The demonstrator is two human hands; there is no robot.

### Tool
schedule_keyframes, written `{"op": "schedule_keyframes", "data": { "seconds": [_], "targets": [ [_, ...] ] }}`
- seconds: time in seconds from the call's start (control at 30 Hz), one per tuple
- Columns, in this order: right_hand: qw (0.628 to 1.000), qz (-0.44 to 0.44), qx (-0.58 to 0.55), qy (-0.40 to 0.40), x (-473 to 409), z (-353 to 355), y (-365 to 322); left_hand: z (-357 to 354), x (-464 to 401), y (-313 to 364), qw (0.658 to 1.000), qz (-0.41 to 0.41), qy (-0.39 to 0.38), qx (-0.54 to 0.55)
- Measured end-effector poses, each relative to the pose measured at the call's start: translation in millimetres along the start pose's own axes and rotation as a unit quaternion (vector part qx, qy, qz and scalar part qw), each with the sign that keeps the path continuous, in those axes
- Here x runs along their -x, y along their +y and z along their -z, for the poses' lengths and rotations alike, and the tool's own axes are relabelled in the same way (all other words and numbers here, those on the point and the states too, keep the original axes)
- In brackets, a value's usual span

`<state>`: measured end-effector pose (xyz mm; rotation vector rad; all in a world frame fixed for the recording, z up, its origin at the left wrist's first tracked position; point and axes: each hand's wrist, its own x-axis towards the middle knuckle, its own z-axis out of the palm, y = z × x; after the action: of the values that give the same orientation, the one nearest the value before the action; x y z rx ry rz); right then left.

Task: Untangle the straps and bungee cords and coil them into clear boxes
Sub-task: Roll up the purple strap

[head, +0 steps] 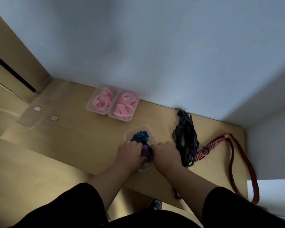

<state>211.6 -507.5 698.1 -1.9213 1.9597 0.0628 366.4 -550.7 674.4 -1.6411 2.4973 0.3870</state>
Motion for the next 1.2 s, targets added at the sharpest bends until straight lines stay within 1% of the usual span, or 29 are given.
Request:
{"op": "schedule_keyframes", "data": {
  "seconds": [0.07, 0.13, 0.2, 0.27, 0.37, 0.53, 0.87, 0.97, 1.07, 1.2],
  "targets": [
    [0.999, -0.001, 0.001, 0.034, -5.3, -4.3, 5.7, -2.9, -1.3, -2.2, 1.000, 0.012, 0.000, 0.005],
    [0.996, -0.037, -0.079, 0.036, -12.1, -6.3, 9.5, -5.4, -2.2, -5.3, 1.000, 0.013, 0.008, 0.007],
    [0.983, -0.082, -0.162, -0.007, -19.4, -5.5, 10.5, -8.1, -1.4, -7.9, 1.000, 0.012, 0.023, 0.003],
    [0.977, -0.098, -0.179, -0.055, -26.1, -7.2, 12.0, -10.2, -0.4, -8.5, 0.999, 0.013, 0.036, -0.007],
    [0.966, -0.133, -0.210, -0.074, -31.8, -10.1, 17.1, -12.5, -2.1, -8.3, 0.999, 0.012, 0.031, -0.013],
    [0.975, -0.149, -0.160, -0.045, -40.6, -15.0, 16.9, -14.7, -6.2, -9.0, 1.000, 0.019, -0.008, 0.011],
    [0.973, -0.159, -0.156, -0.055, -50.4, -16.5, 20.3, -16.2, -8.2, -6.3, 0.998, 0.038, -0.026, 0.048],
    [0.970, -0.166, -0.169, -0.050, -49.1, -16.1, 20.4, -15.7, -8.4, -4.5, 0.998, 0.040, -0.021, 0.049],
    [0.962, -0.174, -0.208, -0.039, -44.3, -16.9, 21.0, -13.2, -11.1, -2.4, 0.998, 0.045, -0.003, 0.042],
    [0.959, -0.159, -0.232, -0.031, -34.2, -17.4, 28.0, -6.7, -13.2, -4.2, 0.998, 0.051, 0.016, 0.025]
  ]
}}
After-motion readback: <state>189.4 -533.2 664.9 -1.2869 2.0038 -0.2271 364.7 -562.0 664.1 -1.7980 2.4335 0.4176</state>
